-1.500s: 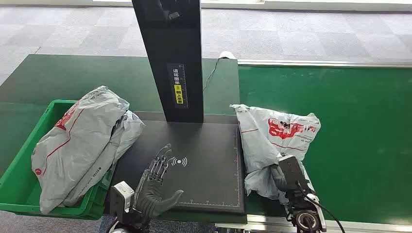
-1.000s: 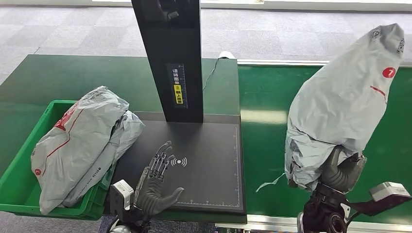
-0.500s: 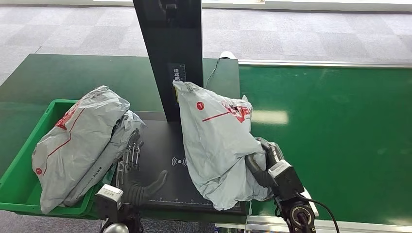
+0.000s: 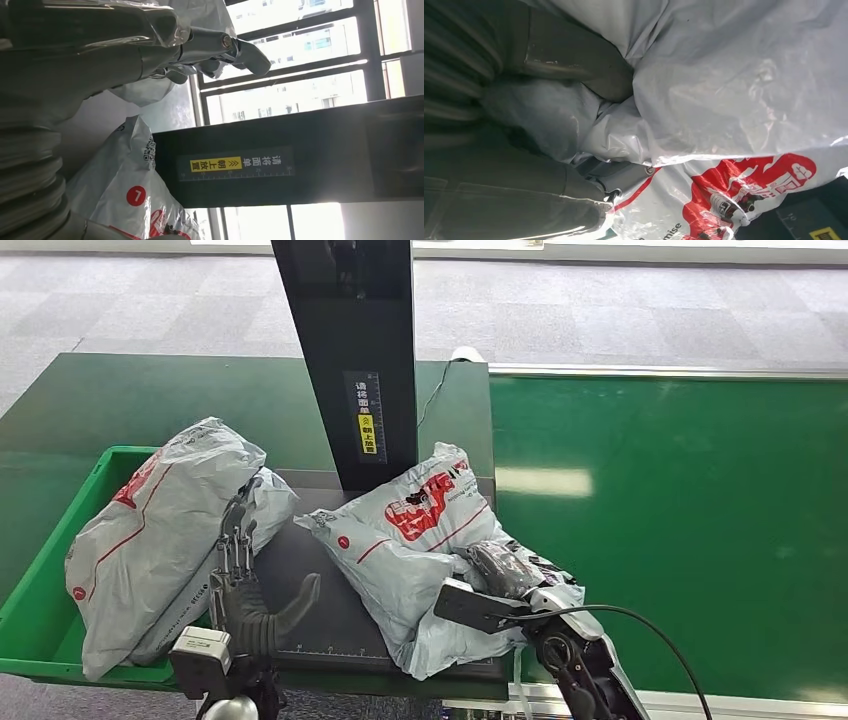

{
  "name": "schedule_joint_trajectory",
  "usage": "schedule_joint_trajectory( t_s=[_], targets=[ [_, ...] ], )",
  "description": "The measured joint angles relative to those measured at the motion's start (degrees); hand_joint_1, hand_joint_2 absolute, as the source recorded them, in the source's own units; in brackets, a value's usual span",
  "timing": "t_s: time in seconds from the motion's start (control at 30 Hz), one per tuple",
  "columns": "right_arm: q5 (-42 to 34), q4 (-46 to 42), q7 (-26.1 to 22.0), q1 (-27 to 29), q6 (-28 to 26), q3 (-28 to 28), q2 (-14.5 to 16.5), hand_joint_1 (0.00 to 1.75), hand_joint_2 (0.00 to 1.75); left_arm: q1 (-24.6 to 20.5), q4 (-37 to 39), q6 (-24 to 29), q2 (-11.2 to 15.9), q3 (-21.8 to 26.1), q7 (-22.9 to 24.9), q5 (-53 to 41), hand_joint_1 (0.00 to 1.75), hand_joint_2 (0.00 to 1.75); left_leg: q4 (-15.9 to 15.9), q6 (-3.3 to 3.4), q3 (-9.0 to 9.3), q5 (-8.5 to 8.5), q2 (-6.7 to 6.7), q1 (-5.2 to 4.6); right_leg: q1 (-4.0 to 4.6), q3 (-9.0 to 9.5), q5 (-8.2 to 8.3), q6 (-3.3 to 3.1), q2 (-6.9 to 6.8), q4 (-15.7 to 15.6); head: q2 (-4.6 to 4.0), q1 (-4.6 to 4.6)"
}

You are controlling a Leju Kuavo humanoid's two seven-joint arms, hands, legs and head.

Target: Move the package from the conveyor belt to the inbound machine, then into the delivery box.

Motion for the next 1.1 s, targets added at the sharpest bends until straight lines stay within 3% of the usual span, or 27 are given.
schedule_joint_trajectory(
  t_s=[0.2,0.4,0.57,0.77,1.1],
  targets=[
    [-0.17,3.64,-9.36,-5.83,-0.65,7.25,-3.03,1.75,1.75,-0.76,0.25,0.31,0.50,-0.62,-0.45,0.41,0.00,1.75,0.01,0.02,0.01,0.04,0.04,0.00,0.00,0.00,0.08,0.00,0.04,0.00,0.00,0.01],
    [-2.15,6.12,-11.36,-9.40,-0.94,12.26,-5.02,1.75,1.75,-1.20,0.57,0.61,0.92,-1.05,-0.64,0.75,0.00,1.75,0.01,0.02,-0.02,0.05,0.04,0.00,0.00,-0.03,0.08,0.01,0.04,0.00,0.00,0.02],
    [-7.80,8.56,-16.17,-14.23,0.17,17.28,-5.54,1.75,1.75,-1.97,1.16,0.60,1.18,-1.66,-0.89,1.28,0.00,1.75,0.01,0.02,-0.07,0.05,0.10,0.00,0.00,-0.08,0.09,0.01,0.08,0.00,0.00,0.01],
    [-11.06,11.39,-17.64,-19.46,-1.30,23.30,-4.50,1.75,1.75,-2.11,1.34,0.77,1.37,-1.88,-1.11,1.75,0.00,1.75,0.01,0.00,-0.07,0.08,0.04,0.01,0.01,-0.08,0.09,0.01,0.07,0.01,0.00,0.01],
    [-13.69,14.26,-17.77,-22.24,-4.27,27.37,-4.08,1.75,1.75,-1.81,1.34,0.75,1.85,-1.85,-1.02,2.48,0.00,1.75,0.01,0.00,-0.12,0.07,0.03,0.00,0.00,-0.10,0.09,0.01,0.06,0.01,0.00,0.01]
  ],
)
